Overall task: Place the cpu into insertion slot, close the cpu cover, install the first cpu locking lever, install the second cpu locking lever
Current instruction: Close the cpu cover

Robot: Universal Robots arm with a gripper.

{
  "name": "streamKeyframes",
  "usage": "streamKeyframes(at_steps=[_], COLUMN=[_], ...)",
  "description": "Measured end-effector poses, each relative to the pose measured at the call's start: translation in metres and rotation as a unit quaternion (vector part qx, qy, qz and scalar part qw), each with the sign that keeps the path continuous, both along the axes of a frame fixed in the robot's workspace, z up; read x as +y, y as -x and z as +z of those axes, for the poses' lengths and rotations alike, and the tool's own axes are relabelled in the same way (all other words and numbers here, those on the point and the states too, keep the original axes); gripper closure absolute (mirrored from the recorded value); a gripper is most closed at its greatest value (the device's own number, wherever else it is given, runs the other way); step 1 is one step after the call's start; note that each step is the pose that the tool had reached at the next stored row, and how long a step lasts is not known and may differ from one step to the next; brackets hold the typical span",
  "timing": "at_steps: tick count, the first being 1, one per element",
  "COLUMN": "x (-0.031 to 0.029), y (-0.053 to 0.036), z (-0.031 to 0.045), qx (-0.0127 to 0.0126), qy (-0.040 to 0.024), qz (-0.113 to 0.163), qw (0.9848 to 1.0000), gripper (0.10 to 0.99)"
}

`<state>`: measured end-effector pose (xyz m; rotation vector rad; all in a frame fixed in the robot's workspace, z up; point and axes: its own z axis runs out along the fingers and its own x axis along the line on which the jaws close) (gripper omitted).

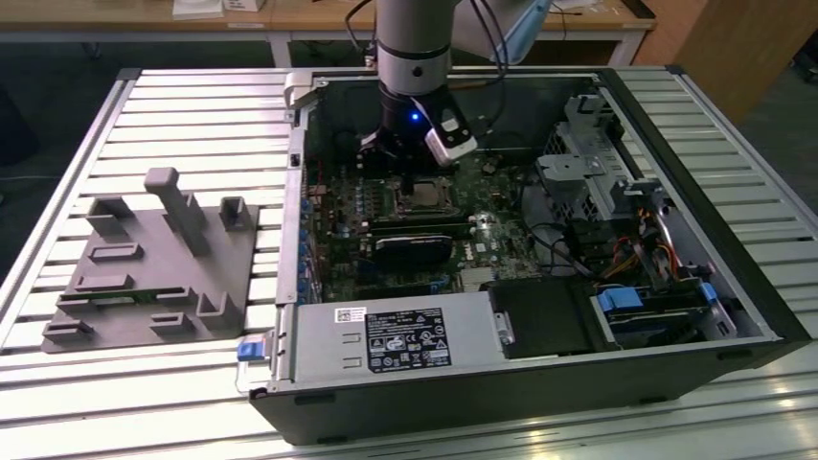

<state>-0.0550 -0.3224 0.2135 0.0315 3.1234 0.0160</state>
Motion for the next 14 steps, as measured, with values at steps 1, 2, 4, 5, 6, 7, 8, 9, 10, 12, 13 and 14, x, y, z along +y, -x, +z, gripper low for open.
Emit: streamKeyframes(at_steps=[1,2,4,5,6,7,8,9,10,12,13,14], x=[0.0000,0.0000,0.0000,0.0000,0.0000,0.0000,0.0000,0.0000,0.0000,0.0000,0.0000,0.0000], y=[-0.0014,-0.0035,-0.0077,-0.0096,-0.0114,-0.0130,-0.0143,-0.0155,-0.0166,-0.0187,-0.0197,-0.0207], z=[0.0000,0.0000,-0.0001,0.0000,0.0000,0.0000,0.0000,-0.0001,-0.0001,0.0000,-0.0001,-0.0001], qx=[0.0000,0.0000,0.0000,0.0001,0.0001,0.0001,0.0000,0.0000,0.0000,0.0001,0.0000,0.0000], qy=[0.0000,0.0000,-0.0001,-0.0001,0.0000,0.0000,-0.0001,-0.0001,-0.0001,0.0000,-0.0001,-0.0001], qz=[0.000,0.000,0.000,0.000,0.000,0.000,0.000,0.000,0.000,0.000,0.000,0.000], qw=[1.0000,1.0000,1.0000,1.0000,1.0000,1.0000,1.0000,1.0000,1.0000,1.0000,1.0000,1.0000], gripper=[0.980,0.980,0.980,0.980,0.980,0.980,0.980,0.980,0.980,0.980,0.980,0.980])
